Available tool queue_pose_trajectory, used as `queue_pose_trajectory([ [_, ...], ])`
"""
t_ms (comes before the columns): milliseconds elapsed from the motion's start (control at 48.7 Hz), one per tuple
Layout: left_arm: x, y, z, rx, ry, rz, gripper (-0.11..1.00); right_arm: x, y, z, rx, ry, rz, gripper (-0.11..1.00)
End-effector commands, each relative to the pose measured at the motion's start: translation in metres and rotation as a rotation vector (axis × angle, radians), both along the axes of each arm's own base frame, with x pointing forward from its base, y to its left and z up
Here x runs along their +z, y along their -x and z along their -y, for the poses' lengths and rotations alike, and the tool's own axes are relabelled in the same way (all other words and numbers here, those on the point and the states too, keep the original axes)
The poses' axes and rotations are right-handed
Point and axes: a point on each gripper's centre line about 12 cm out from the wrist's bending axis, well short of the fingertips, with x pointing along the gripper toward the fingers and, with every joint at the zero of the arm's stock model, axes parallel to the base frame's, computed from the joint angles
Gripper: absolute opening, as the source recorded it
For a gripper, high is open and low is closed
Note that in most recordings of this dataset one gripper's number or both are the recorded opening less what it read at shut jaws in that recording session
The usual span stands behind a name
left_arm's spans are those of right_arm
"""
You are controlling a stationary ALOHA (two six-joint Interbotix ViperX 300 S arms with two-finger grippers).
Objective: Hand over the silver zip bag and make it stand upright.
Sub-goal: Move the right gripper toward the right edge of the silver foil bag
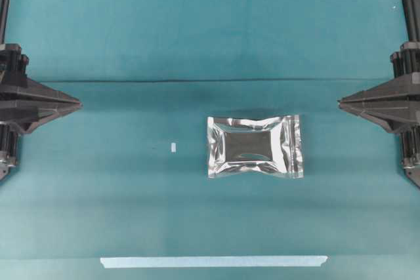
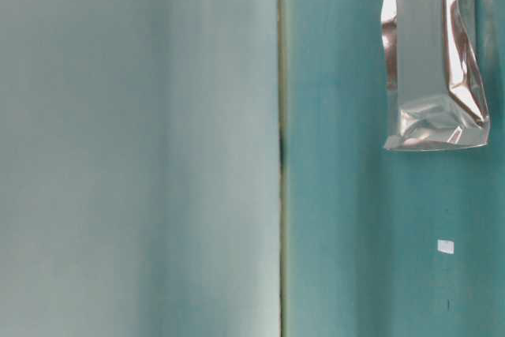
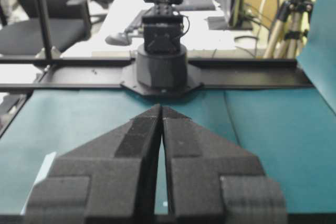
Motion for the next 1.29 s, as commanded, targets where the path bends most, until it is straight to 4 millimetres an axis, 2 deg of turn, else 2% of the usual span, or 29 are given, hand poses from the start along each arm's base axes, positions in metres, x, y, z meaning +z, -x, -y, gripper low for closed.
queue_pose_trajectory([
  [0,0.008,-0.006,0.006,-0.027,-0.014,-0.004,0.14,0.005,-0.002,0.002,-0.008,-0.029,0.012,0.09],
  [41,0.011,-0.009,0.006,-0.027,-0.014,-0.014,0.12,0.005,-0.002,0.004,-0.019,-0.092,-0.004,0.08],
  [82,0.015,-0.012,0.006,-0.027,-0.022,-0.017,0.06,0.003,-0.003,0.007,-0.033,-0.184,-0.031,0.03],
  [164,0.023,-0.016,0.006,-0.025,-0.035,-0.026,-0.01,-0.007,-0.005,0.011,-0.063,-0.378,-0.127,0.00],
  [349,0.032,-0.018,0.006,-0.023,-0.073,-0.053,-0.01,-0.019,-0.005,0.012,-0.087,-0.651,-0.288,0.00],
  [534,0.027,-0.019,0.005,-0.023,-0.064,-0.090,-0.01,-0.029,-0.001,0.010,-0.121,-0.883,-0.402,0.00],
  [698,0.023,-0.022,0.006,-0.025,-0.063,-0.110,-0.01,-0.042,0.002,0.020,-0.220,-1.092,-0.448,0.00],
  [822,0.022,-0.024,0.006,-0.025,-0.063,-0.114,-0.01,-0.057,0.006,0.026,-0.301,-1.214,-0.478,0.00],
  [1027,0.021,-0.024,0.006,-0.025,-0.063,-0.119,-0.01,-0.089,0.011,0.024,-0.403,-1.356,-0.606,0.00],
  [1274,0.012,-0.024,0.006,-0.026,-0.062,-0.180,-0.01,-0.122,0.002,0.026,-0.518,-1.412,-0.718,0.00],
])
